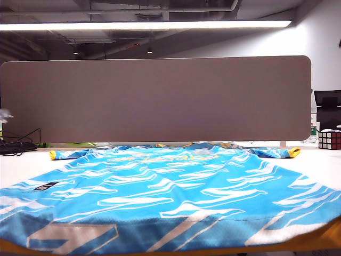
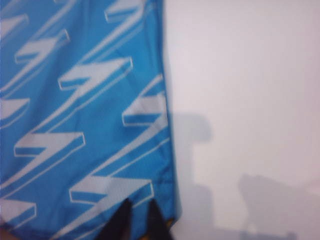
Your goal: Fold the bottom side of the soccer jersey horizontally towards the center, about one-third of the way, then fold the sleeve back towards the center, creating a straight line along the edge of the the soccer jersey, and finally fold the bottom of the soccer jersey up towards the top, creating a neat rectangle.
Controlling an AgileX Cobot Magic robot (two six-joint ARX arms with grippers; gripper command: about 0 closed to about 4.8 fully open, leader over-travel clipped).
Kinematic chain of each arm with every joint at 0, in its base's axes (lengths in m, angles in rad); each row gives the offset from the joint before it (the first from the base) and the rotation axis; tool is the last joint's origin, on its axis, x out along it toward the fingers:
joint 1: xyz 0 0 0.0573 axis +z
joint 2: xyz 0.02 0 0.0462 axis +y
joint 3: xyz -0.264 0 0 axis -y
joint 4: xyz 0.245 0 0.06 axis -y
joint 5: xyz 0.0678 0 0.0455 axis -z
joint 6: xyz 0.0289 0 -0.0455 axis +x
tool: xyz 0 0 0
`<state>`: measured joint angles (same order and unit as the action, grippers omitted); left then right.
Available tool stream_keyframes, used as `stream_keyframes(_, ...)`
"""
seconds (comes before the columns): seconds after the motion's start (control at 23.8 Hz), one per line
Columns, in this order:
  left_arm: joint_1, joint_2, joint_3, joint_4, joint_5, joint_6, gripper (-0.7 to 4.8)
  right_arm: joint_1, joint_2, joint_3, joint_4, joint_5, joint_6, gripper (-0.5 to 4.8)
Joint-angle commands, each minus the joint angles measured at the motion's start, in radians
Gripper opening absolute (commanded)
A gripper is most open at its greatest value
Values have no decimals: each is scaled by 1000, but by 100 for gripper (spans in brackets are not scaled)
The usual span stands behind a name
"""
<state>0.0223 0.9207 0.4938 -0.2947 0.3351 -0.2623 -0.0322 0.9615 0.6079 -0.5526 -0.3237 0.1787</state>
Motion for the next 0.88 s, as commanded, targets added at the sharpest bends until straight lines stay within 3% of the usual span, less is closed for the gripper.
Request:
stream_keyframes(0.04, 95, 93, 8, -6, 188, -1, 162, -20, 81, 4, -7, -101, -9, 122)
stream_keyframes(0.08, 122, 118, 8, -6, 228, -4, 163, -24, 98, 5, -7, -120, -15, 122)
stream_keyframes(0.17, 187, 178, 9, -3, 304, -3, 193, -37, 150, 5, 0, -152, -27, 176)
stream_keyframes(0.29, 231, 235, 10, -11, 358, -3, 198, -40, 198, 5, 8, -159, -29, 251)
stream_keyframes(0.5, 232, 306, 15, -34, 353, 5, 314, -40, 265, 4, 11, -174, -51, 257)
stream_keyframes(0.88, 212, 309, 15, -94, 258, 58, 351, -40, 278, 4, 15, -146, -52, 257)
